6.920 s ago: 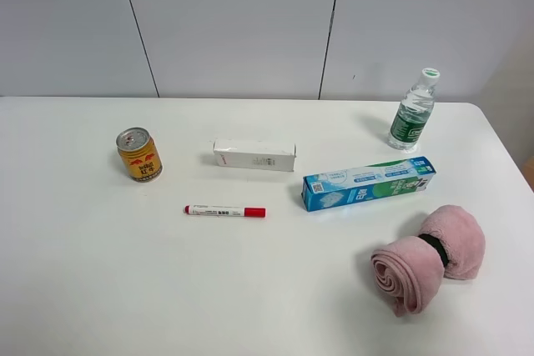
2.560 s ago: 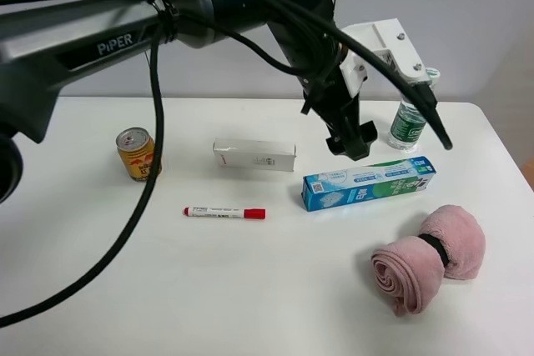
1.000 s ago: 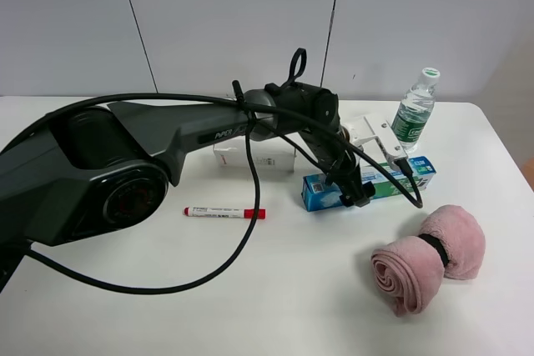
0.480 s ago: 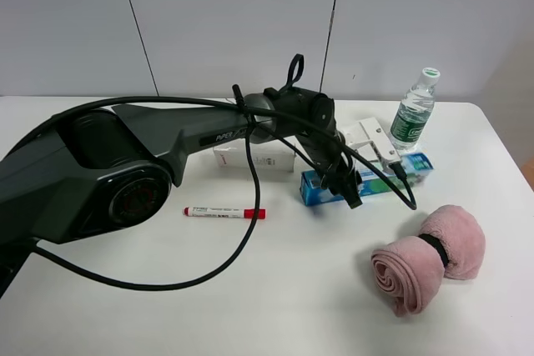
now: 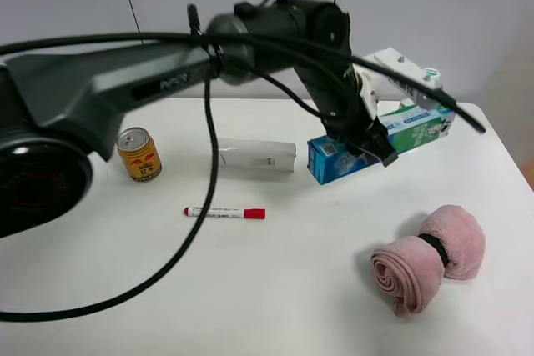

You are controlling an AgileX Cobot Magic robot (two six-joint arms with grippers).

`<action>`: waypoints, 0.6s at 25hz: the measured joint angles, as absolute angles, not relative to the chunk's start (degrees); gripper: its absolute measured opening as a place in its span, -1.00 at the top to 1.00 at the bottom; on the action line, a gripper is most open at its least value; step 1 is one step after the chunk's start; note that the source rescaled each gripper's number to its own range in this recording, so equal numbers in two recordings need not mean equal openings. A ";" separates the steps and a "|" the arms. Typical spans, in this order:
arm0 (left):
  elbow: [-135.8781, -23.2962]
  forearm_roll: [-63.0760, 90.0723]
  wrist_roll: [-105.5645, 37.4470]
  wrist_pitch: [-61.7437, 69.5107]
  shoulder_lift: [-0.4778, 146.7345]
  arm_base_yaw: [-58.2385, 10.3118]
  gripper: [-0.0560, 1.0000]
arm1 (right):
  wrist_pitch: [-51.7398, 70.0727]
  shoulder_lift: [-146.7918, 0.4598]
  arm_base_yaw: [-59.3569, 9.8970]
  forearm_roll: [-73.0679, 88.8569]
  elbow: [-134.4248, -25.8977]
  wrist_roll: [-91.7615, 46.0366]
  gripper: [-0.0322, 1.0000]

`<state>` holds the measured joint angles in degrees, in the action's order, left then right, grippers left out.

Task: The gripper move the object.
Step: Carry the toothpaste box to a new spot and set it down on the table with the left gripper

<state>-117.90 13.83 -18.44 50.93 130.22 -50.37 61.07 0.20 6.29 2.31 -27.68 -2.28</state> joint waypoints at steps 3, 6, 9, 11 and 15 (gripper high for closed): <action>-117.90 6.71 -6.30 62.61 124.56 -50.37 0.86 | 61.07 0.20 6.29 2.31 -27.68 -2.28 -1.00; -117.90 -2.13 6.24 70.24 119.10 -49.90 0.86 | 61.07 0.20 6.29 2.31 -27.68 -2.28 -1.00; -117.90 -6.99 14.58 70.60 113.19 -47.79 0.86 | 61.07 0.20 6.29 2.31 -27.68 -2.28 -1.00; -117.90 -8.99 17.20 70.64 109.16 -45.80 0.86 | 61.07 0.20 6.29 2.31 -27.68 -2.28 -1.00; -114.47 -10.87 20.31 70.54 100.56 -39.81 0.86 | 61.07 0.20 6.29 2.31 -27.68 -2.28 -1.00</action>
